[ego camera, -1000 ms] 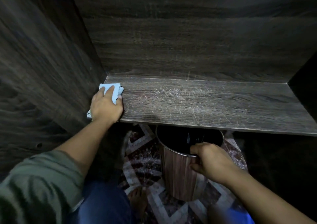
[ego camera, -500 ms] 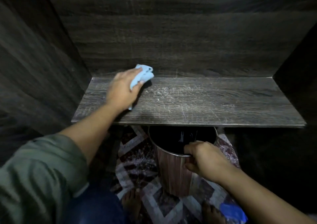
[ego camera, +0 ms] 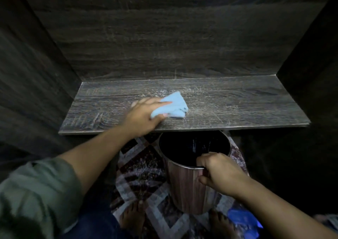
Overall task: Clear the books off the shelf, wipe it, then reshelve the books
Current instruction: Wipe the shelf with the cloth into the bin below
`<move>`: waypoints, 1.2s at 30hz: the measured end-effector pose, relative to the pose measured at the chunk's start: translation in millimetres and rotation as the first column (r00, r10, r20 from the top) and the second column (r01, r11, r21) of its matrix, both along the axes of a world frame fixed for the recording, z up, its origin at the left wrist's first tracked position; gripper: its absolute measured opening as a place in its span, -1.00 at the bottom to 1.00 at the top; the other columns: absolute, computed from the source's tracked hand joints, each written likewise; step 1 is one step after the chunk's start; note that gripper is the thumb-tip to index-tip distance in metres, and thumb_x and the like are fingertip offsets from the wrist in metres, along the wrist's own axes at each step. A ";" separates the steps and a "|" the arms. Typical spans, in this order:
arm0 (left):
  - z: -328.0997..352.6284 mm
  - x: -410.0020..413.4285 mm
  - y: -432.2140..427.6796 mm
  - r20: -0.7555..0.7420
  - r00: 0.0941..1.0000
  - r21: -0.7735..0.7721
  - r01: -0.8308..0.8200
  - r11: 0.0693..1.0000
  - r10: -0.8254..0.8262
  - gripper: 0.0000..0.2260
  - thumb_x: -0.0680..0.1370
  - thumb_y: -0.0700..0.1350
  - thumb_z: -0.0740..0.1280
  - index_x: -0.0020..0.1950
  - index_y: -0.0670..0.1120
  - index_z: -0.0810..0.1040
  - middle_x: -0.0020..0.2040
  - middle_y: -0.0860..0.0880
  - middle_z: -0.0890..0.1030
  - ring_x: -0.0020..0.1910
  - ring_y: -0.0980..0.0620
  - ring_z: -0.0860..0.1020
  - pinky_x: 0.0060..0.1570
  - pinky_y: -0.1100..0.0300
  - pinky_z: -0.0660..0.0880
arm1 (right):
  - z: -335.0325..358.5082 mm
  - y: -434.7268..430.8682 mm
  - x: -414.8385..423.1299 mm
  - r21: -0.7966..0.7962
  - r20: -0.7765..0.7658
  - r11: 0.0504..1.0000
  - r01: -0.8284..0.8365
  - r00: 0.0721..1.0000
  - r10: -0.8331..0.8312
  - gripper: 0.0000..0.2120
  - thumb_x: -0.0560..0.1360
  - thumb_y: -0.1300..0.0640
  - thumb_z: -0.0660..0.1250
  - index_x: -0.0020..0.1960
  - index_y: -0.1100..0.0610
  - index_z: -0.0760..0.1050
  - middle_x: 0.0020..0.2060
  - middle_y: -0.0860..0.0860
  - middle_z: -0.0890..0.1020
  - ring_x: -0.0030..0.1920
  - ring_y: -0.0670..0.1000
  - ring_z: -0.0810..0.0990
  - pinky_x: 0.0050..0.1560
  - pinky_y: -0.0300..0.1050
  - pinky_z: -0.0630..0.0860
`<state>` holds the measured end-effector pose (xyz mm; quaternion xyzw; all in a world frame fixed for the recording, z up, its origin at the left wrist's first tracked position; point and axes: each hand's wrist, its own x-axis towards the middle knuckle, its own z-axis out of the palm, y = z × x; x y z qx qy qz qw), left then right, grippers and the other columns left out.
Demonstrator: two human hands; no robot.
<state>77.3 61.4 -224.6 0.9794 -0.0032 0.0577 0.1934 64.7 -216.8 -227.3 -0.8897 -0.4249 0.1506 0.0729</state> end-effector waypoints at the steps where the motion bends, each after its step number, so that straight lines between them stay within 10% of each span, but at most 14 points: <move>1: 0.1 -11.4 -8.8 -0.005 0.997 -0.006 0.080 0.997 -0.080 -0.50 0.49 0.32 0.04 0.40 0.28 0.40 0.37 0.12 0.47 0.36 0.01 0.35 0.29 0.01 0.20 | -0.4 -1.9 -0.4 0.000 0.001 1.000 0.000 1.000 0.000 -0.76 0.43 0.01 0.35 0.08 0.04 0.52 0.05 -0.01 0.58 0.17 0.06 0.52 0.06 -0.11 0.42; 5: 5.8 -40.1 -24.0 0.024 0.967 -0.166 0.253 0.953 -0.252 -0.63 0.57 0.13 0.18 0.38 0.21 0.45 0.26 0.10 0.56 0.23 0.02 0.49 0.20 -0.07 0.41 | 1.9 -8.5 -2.0 -0.004 -0.001 1.000 -0.013 1.000 0.013 -0.77 0.42 0.01 0.36 0.05 0.05 0.54 0.04 0.00 0.59 0.15 0.07 0.53 0.07 -0.11 0.41; 10: 47.0 -28.3 -26.5 0.264 0.962 -0.231 0.000 0.973 0.063 -0.59 0.54 0.11 0.24 0.38 0.08 0.49 0.23 0.05 0.49 0.18 0.21 0.44 0.24 0.25 0.38 | 7.9 -13.3 -5.8 -0.017 -0.001 1.000 0.006 1.000 -0.006 -0.74 0.45 -0.03 0.36 0.09 0.05 0.51 0.08 -0.02 0.57 0.19 0.05 0.51 0.09 -0.12 0.40; 14: 46.5 -35.5 -53.4 0.193 0.969 -0.246 -0.105 0.964 0.155 -0.56 0.51 0.19 0.19 0.38 0.17 0.47 0.17 0.10 0.40 0.11 0.15 0.47 0.21 0.25 0.39 | 12.9 -10.8 -10.1 -0.029 0.023 1.000 0.002 1.000 -0.002 -0.73 0.46 -0.01 0.34 0.12 0.04 0.51 0.09 -0.02 0.57 0.19 0.04 0.49 0.08 -0.13 0.40; 17: 30.8 -47.4 -67.6 -0.027 0.999 0.018 -0.038 0.999 0.039 -0.60 0.54 0.17 0.24 0.38 0.21 0.44 0.12 0.06 0.40 0.12 -0.02 0.49 0.13 0.06 0.46 | 16.7 -7.8 -14.2 -0.022 0.042 1.000 -0.011 0.999 0.012 -0.72 0.45 0.02 0.33 0.14 0.04 0.51 0.10 -0.02 0.56 0.20 0.04 0.48 0.06 -0.12 0.38; 22: 46.5 -53.9 -72.8 0.405 0.896 -0.011 -0.197 0.980 0.184 -0.57 0.51 0.11 0.23 0.35 0.07 0.51 0.11 -0.05 0.46 0.03 -0.10 0.51 0.00 0.04 0.49 | 22.1 -6.3 -20.0 -0.022 0.062 0.999 -0.025 0.998 0.026 -0.69 0.47 -0.01 0.32 0.20 0.02 0.50 0.13 -0.03 0.54 0.22 0.03 0.45 0.05 -0.13 0.35; 27: 32.5 -50.0 -57.5 -0.045 0.999 0.067 0.012 0.998 -0.009 -0.60 0.53 0.16 0.26 0.37 0.19 0.48 0.10 0.03 0.45 0.12 -0.05 0.49 0.12 0.02 0.46 | 16.7 -5.1 -18.5 -0.005 0.049 0.999 -0.042 0.998 0.042 -0.74 0.42 0.01 0.35 0.08 0.04 0.51 0.06 -0.01 0.57 0.17 0.06 0.49 0.05 -0.11 0.37; 33: 49.9 -17.1 -44.7 0.167 0.986 0.165 -0.009 0.986 -0.019 -0.54 0.50 0.14 0.23 0.42 0.20 0.42 0.30 -0.03 0.45 0.28 -0.14 0.35 0.23 -0.05 0.22 | 14.5 1.5 -17.5 0.018 0.047 0.999 -0.040 0.998 0.039 -0.71 0.43 0.03 0.35 0.13 0.03 0.52 0.09 -0.02 0.57 0.18 0.06 0.49 0.10 -0.10 0.39; 36: 52.0 -15.3 -58.2 -0.025 0.998 0.321 -0.048 0.946 0.060 -0.33 0.52 0.04 0.35 0.55 0.25 0.08 0.57 -0.07 0.04 0.52 -0.21 -0.04 0.43 -0.20 -0.07 | 12.2 2.3 -15.9 0.023 0.053 0.999 -0.034 0.998 0.032 -0.70 0.43 0.02 0.34 0.15 0.03 0.52 0.08 -0.02 0.57 0.18 0.06 0.48 0.12 -0.10 0.38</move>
